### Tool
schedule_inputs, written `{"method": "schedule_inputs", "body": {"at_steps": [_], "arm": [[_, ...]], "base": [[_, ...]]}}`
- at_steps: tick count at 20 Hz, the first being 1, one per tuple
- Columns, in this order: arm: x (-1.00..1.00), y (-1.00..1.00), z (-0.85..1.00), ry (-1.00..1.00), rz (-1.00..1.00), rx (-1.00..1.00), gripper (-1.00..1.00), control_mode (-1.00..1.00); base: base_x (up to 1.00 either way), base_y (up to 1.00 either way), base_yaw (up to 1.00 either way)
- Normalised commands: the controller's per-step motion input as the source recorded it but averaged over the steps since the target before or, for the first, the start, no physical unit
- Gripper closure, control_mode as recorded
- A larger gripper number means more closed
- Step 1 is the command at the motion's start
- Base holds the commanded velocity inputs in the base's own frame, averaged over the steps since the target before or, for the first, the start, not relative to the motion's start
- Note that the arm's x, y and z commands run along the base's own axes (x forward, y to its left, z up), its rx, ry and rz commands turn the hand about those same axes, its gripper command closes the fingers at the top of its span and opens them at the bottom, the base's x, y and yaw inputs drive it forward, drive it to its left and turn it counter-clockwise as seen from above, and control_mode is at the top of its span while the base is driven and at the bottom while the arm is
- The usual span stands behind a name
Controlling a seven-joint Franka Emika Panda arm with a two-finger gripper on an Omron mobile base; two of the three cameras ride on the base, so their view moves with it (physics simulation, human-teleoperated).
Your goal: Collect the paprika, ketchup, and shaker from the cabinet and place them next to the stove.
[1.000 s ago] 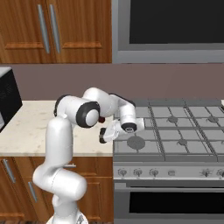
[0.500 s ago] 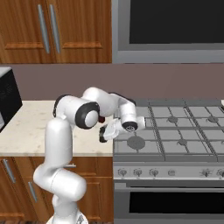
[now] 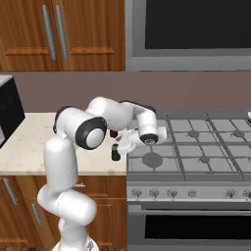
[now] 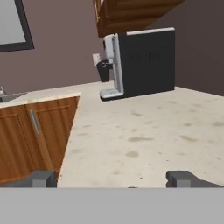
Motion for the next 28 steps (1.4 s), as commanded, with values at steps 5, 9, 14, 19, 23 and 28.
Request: {"method": "schedule_inputs", "body": {"at_steps": [5, 9, 14, 19, 23, 28], "arm": [[-0.55, 0.07, 0.52, 0.01, -0.04, 0.0, -1.0, -1.0], [-0.58, 0.2, 0.57, 0.0, -0.07, 0.0, -1.0, -1.0], [-0.59, 0.3, 0.49, 0.02, -0.09, 0.0, -1.0, -1.0], [-0.55, 0.37, 0.5, 0.04, -0.09, 0.0, -1.0, -1.0], [-0.48, 0.37, 0.57, 0.03, -0.08, 0.0, -1.0, -1.0], [-0.45, 0.4, 0.63, 0.0, -0.07, -0.03, -1.0, -1.0]], "base": [[0.0, 0.0, 0.0], [0.0, 0.0, 0.0], [0.0, 0.0, 0.0], [0.0, 0.0, 0.0], [0.0, 0.0, 0.0], [0.0, 0.0, 0.0]]}}
